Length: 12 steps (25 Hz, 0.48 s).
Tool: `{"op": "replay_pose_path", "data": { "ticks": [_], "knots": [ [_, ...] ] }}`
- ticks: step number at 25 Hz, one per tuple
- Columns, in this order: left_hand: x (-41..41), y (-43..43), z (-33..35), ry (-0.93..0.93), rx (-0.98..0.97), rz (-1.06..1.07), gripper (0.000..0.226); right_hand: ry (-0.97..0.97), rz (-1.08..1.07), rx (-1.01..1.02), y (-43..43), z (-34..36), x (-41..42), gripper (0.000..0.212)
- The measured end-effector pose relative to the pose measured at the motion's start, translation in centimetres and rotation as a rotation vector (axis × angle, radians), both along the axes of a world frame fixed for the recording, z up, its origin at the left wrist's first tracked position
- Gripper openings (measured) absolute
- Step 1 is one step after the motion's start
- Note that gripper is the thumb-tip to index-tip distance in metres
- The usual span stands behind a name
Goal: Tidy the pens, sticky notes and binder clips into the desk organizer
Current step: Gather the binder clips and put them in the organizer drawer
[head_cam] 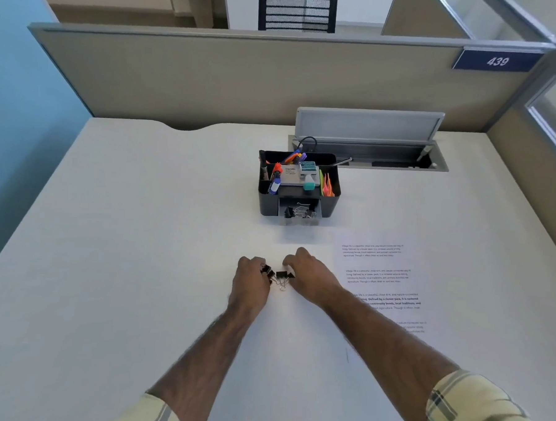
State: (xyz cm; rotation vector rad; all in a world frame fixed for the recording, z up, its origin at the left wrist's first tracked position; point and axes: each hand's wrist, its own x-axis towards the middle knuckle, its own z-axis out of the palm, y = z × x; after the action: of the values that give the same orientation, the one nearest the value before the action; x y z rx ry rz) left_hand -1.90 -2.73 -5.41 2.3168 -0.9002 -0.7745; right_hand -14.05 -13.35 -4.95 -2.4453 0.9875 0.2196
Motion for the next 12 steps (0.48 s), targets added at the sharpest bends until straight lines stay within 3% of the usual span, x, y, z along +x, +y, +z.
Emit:
{"op": "replay_pose_path", "data": {
  "ticks": [6,12],
  "knots": [
    [2.9,0.8,-0.1,-0.215,0.124,-0.33,0.055,0.022,-0.046,-0.001,-0.8,0.0,-1.5,0.033],
    [3.0,0.8,0.0,-0.255,0.136,-0.376,0.043,0.029,-0.001,-0.082,-0.1,-0.1,-0.8,0.018]
  ]
}}
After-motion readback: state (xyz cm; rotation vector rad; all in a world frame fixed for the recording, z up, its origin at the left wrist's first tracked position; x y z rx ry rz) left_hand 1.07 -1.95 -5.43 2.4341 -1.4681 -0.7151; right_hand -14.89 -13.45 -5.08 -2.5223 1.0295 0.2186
